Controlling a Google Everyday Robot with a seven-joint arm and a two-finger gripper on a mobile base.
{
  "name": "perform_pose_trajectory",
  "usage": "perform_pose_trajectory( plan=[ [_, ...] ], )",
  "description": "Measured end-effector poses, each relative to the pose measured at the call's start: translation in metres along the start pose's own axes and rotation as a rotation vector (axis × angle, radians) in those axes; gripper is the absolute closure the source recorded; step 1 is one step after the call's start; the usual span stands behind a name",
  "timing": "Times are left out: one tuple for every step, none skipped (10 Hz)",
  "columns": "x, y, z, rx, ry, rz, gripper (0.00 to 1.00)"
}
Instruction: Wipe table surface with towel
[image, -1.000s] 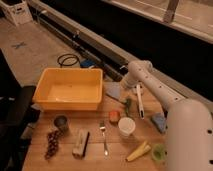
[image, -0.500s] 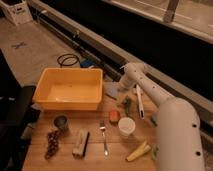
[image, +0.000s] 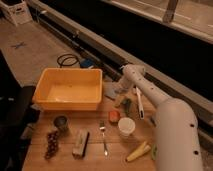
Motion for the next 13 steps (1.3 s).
perform_pose_trajectory(
  plan=[
    [-0.001, 0.000, -0.002, 0.000, -0.001, -0.001, 0.76],
    [-0.001, 0.000, -0.005, -0.001, -0.001, -0.001, 0.86],
    [-0.001, 0.002, -0.006, -0.008, 0.002, -0.002, 0.96],
    [-0.001, 0.002, -0.008, -0.007, 0.002, -0.004, 1.00],
    [-0.002, 0.002, -0.008, -0.007, 0.003, -0.005, 1.00],
    [-0.002, 0.002, -0.008, -0.006, 0.002, -0.004, 1.00],
    [0.000, 0.004, -0.009, -0.003, 0.006, -0.001, 1.00],
    [0.010, 0.009, -0.015, 0.008, 0.037, 0.018, 1.00],
    [0.019, 0.016, -0.020, 0.007, 0.056, 0.035, 1.00],
    [0.039, 0.020, -0.032, 0.020, 0.088, 0.071, 1.00],
    [0.049, 0.017, -0.037, 0.028, 0.103, 0.088, 1.00],
    [0.056, 0.013, -0.042, 0.034, 0.115, 0.102, 1.00],
    [0.061, 0.003, -0.043, 0.039, 0.125, 0.111, 1.00]
  ],
)
